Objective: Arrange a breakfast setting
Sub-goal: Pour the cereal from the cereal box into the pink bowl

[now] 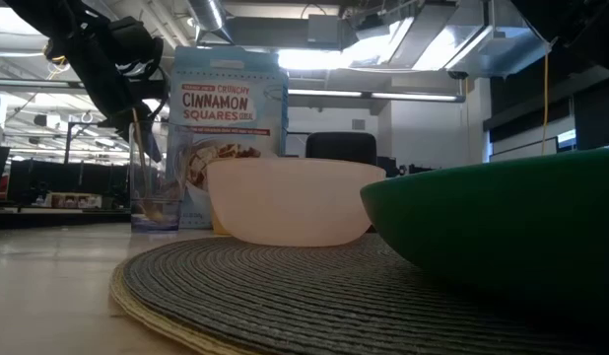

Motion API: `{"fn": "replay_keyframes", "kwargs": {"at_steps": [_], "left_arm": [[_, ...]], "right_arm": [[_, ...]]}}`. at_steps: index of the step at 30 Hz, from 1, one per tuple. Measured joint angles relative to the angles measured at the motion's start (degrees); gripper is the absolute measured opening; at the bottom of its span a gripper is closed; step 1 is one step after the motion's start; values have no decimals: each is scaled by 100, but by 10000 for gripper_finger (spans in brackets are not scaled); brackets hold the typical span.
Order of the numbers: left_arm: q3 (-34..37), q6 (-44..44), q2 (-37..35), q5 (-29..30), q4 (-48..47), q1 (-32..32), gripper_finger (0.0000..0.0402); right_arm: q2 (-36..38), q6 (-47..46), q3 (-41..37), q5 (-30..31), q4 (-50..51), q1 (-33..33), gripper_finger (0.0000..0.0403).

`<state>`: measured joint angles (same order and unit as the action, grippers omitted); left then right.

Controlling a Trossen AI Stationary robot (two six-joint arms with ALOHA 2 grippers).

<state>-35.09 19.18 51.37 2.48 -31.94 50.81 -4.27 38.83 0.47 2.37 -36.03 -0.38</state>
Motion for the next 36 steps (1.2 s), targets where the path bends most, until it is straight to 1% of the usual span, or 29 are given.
{"fn": "replay_keyframes", "kwargs": {"at_steps": [3, 9, 14, 21, 24, 30, 36], "left_arm": [[0, -3, 0, 39, 49, 0, 393], [0, -75, 0, 373, 127, 0, 393], [0, -115, 0, 402, 156, 0, 392], [0, -580, 0, 404, 164, 0, 390], [0, -848, 0, 407, 165, 0, 390], [0, -818, 0, 407, 164, 0, 390], [0, -818, 0, 407, 164, 0, 390]], "right_arm": [[0, 0, -1, -2, -7, 0, 62], [0, 0, 0, -2, -3, 0, 62], [0, 0, -2, -2, 9, 0, 62], [0, 0, -1, 18, 13, 0, 62], [0, 1, -1, 115, 17, 0, 62], [0, -46, 0, 597, 17, 0, 62], [0, -272, 0, 599, 68, 0, 62]]}}
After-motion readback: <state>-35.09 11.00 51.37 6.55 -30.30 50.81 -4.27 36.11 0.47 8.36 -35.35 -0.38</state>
